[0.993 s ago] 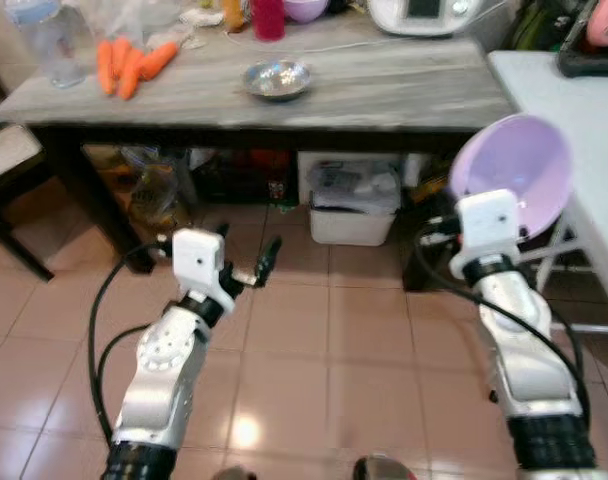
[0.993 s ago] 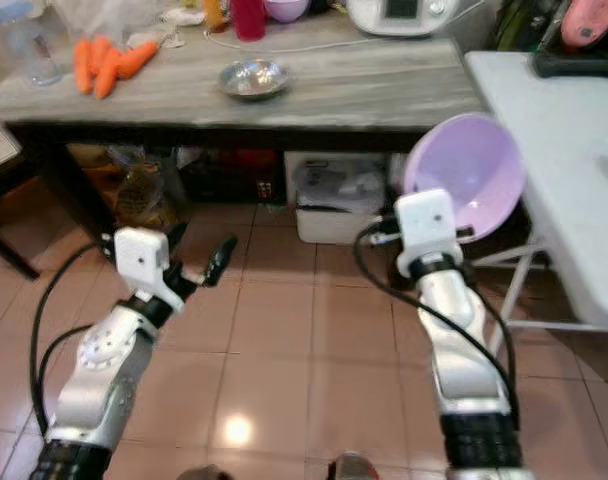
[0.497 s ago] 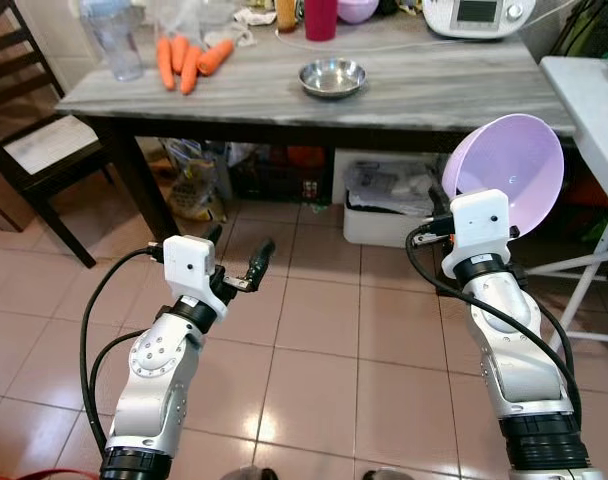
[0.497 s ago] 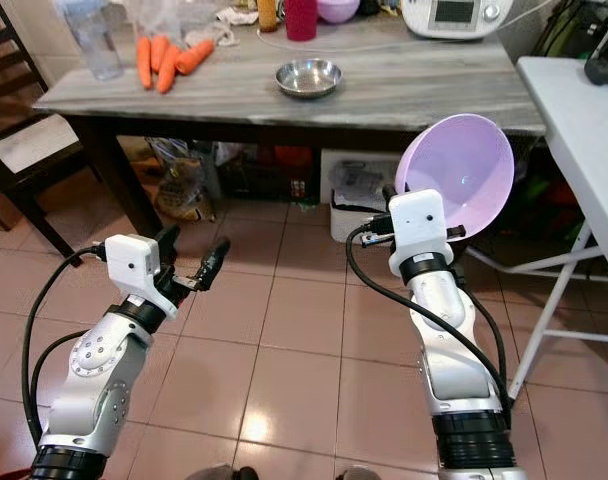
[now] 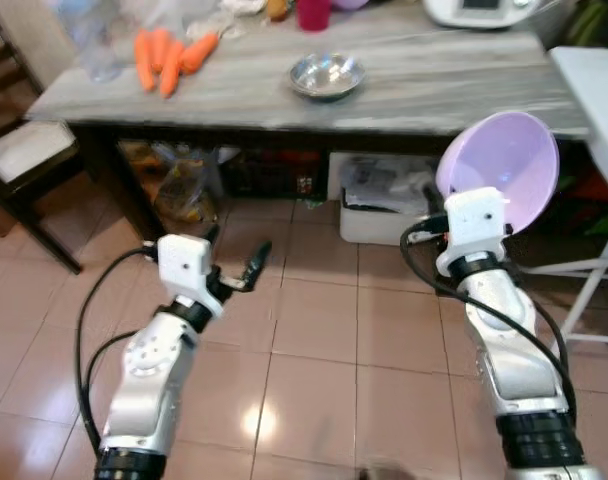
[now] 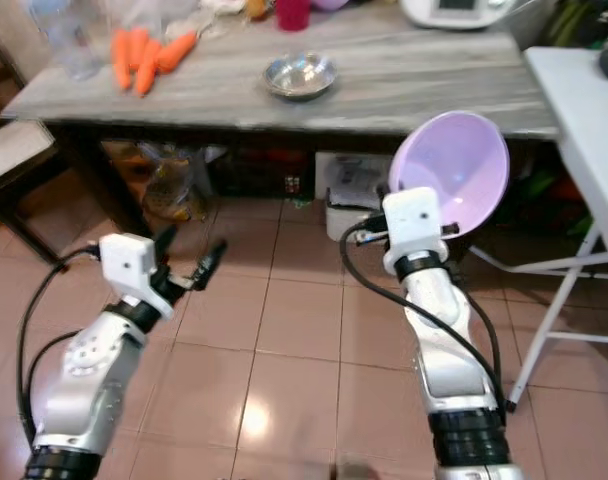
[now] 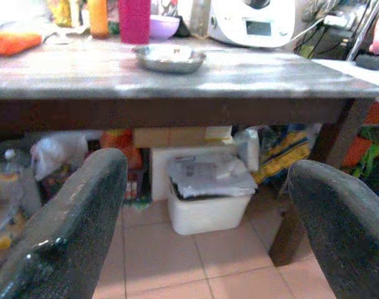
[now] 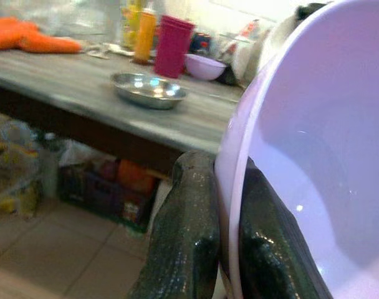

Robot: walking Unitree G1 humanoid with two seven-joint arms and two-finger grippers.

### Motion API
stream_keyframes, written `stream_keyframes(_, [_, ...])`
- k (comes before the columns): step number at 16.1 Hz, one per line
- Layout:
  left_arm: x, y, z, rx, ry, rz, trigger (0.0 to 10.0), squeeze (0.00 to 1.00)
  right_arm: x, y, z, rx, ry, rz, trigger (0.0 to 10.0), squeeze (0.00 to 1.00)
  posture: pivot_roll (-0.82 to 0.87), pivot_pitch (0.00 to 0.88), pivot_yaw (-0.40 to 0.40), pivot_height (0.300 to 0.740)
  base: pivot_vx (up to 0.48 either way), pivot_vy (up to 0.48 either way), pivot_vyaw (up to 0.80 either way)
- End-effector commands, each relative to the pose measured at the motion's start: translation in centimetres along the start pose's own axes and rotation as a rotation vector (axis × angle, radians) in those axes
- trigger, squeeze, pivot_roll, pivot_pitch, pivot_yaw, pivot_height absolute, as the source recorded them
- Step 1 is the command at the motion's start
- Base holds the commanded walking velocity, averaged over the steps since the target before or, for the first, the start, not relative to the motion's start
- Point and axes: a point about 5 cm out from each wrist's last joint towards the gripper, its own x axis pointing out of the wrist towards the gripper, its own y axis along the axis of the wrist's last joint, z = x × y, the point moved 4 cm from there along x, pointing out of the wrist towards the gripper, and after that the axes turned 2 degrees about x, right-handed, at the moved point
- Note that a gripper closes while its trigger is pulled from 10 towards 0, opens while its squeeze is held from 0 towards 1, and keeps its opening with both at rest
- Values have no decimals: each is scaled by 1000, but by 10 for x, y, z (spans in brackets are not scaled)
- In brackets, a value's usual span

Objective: Setting the table

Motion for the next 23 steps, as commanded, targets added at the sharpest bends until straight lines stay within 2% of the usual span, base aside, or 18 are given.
stream_keyframes(1, [2,1,7,-10,-28,3,10000,0,0,2,8,-13,-21,11,10000,0,-144,121,49,740,472,0,0])
stream_keyframes(13, [2,0,14,-25,-52,6,10000,0,-1,3,8,-27,-22,20,10000,0,-152,126,48,740,472,0,0])
stream_keyframes(19, [4,1,16,-28,-53,9,10000,0,1,6,8,-26,-20,32,10000,0,-150,123,49,740,471,0,587])
stream_keyframes(23, [4,1,17,-30,-55,10,10000,0,1,6,8,-24,-24,35,10000,0,-153,124,47,740,467,0,0])
